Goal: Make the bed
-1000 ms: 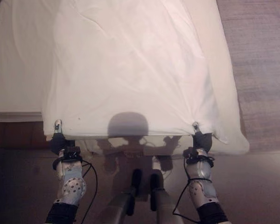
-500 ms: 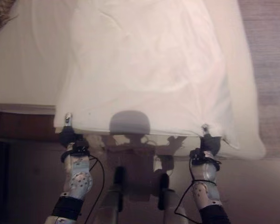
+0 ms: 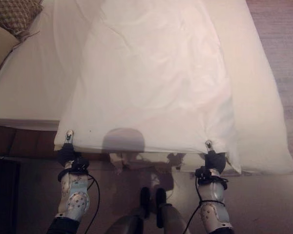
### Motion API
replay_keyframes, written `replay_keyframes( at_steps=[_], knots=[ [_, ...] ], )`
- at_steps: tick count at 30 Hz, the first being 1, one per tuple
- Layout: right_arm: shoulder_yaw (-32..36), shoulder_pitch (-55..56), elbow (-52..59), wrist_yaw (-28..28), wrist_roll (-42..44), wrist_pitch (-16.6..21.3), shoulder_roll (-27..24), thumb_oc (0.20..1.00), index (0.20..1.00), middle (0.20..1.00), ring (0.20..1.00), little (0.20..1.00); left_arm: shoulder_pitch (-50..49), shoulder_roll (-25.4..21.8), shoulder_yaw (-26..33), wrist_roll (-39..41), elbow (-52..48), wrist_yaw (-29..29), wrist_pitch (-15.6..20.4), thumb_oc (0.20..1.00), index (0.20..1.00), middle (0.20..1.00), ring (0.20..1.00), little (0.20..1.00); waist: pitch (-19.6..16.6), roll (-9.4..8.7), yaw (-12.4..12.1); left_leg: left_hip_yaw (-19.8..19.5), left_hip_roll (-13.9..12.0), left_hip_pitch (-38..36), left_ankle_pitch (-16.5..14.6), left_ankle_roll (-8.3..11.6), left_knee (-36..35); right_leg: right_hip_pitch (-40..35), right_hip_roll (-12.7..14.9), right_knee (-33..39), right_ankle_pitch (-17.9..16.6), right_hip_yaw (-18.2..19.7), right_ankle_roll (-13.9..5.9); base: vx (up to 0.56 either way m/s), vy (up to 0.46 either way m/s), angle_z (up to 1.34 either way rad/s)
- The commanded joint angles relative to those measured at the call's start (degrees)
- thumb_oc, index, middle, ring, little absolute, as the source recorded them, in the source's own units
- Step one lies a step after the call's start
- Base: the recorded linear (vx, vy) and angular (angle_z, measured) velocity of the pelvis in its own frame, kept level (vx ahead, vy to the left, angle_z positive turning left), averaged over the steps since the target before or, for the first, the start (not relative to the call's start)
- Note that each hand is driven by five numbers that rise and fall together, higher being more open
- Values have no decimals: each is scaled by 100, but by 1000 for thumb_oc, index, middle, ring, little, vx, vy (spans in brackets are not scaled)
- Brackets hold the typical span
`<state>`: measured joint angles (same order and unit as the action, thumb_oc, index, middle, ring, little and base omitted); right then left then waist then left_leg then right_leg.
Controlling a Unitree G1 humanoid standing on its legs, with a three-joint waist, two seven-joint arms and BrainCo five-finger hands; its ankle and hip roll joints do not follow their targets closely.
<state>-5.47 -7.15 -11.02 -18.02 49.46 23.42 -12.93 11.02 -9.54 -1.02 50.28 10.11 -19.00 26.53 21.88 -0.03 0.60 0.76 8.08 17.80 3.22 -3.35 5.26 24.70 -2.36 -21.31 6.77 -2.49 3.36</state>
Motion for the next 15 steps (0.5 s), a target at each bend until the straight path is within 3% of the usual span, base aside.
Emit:
replay_keyframes(
  at_steps=[1,3,4,8,9,11,12,13,15],
  knots=[
    [391,127,237,-35,-138,347,-304,200,200,200,200,200,-149,-61,439,-159,-435,160,300,200,200,200,200,200,-376,189,-37,264,11,100,-492,352,620,-263,149,913,-713,65,-658,142,-201,4],
    [451,171,257,-55,-162,354,-357,200,200,200,200,200,-209,23,379,-88,-422,265,274,200,200,200,200,200,-349,259,8,281,-14,125,-507,456,935,-393,181,924,-601,-4,-616,86,-116,9],
    [490,182,284,-56,-113,376,-388,200,200,200,200,200,-200,98,305,37,-464,297,278,200,200,200,200,200,-208,259,-11,191,9,327,-355,597,1403,-431,237,837,-570,-4,-579,19,-45,14],
    [517,130,288,-79,-120,382,-428,200,200,200,200,200,-236,111,345,40,-568,287,236,200,200,200,200,200,-192,216,-19,100,-101,447,-490,556,1380,-404,287,761,-529,17,-599,49,-11,17],
    [512,89,264,-67,-120,396,-454,200,200,200,200,200,-284,40,396,-55,-717,261,247,200,200,200,200,200,-164,118,-97,-317,-383,534,-453,502,1122,-344,291,583,-433,194,-600,53,50,2],
    [507,64,233,-97,-75,478,-464,200,200,200,200,200,-273,8,459,-91,-787,171,320,200,200,200,200,200,-153,8,-152,-804,-680,629,-212,507,792,-182,343,389,-347,301,-575,45,115,-3],
    [521,-4,167,-174,-57,555,-461,200,200,200,200,200,-230,-54,504,-167,-831,76,383,200,200,200,200,200,-141,-71,-205,-1135,-1102,755,190,562,480,-19,421,228,-296,380,-583,16,129,-5],
    [520,-9,162,-173,-56,557,-460,200,200,200,200,200,-228,-55,504,-169,-832,72,382,200,200,200,200,200,-142,-77,-201,-1136,-1102,740,209,567,444,-11,424,214,-286,378,-579,29,203,-6],
    [544,-111,79,-244,-39,604,-408,200,200,200,200,200,-192,-103,553,-166,-781,32,400,200,200,200,200,200,-154,-82,-267,-1314,-1585,676,585,663,-178,35,500,84,-173,437,-646,78,377,-11]
  ],
)
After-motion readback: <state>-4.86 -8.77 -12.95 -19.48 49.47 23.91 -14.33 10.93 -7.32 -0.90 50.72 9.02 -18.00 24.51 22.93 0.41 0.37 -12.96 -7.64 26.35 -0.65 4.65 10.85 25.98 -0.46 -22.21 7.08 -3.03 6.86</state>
